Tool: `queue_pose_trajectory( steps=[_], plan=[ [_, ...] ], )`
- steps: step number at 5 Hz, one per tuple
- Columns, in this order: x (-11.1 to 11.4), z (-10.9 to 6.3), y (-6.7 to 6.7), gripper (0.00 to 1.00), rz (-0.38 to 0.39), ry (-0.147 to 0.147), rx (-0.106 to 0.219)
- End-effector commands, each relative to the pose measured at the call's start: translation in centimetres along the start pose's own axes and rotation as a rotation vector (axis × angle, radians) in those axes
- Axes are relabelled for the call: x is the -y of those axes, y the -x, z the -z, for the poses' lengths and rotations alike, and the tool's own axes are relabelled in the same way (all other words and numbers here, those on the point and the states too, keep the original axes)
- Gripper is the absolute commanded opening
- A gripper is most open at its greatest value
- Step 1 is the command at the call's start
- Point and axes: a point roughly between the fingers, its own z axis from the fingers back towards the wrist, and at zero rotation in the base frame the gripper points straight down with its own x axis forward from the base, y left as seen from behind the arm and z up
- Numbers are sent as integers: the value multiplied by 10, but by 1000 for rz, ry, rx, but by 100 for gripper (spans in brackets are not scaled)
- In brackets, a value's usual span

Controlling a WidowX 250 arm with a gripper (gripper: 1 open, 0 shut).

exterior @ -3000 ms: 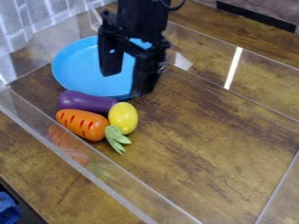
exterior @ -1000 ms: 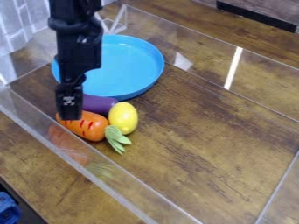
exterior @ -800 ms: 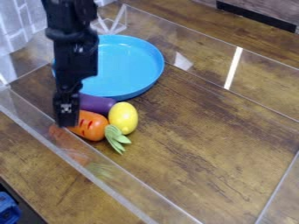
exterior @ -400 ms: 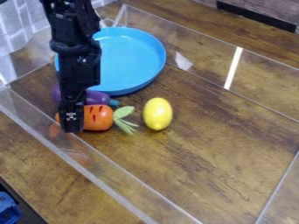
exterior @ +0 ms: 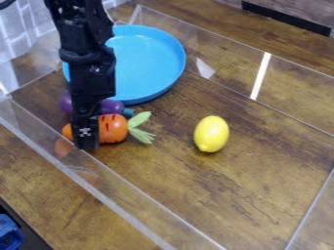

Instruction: Remove the carrot from the blue tray and put it on the table

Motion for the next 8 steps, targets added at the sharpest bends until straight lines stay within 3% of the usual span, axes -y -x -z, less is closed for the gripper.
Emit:
queue_pose_trajectory(
  steps=[1,3,7,8],
  plan=[
    [-4,-6,-5,100,-7,-21,31],
    [2,-7,-15,100,13,-19,57],
    [-5,-21,-6,100,46,-47,88],
    [-11,-35,4,100,49,-72,91]
  ],
)
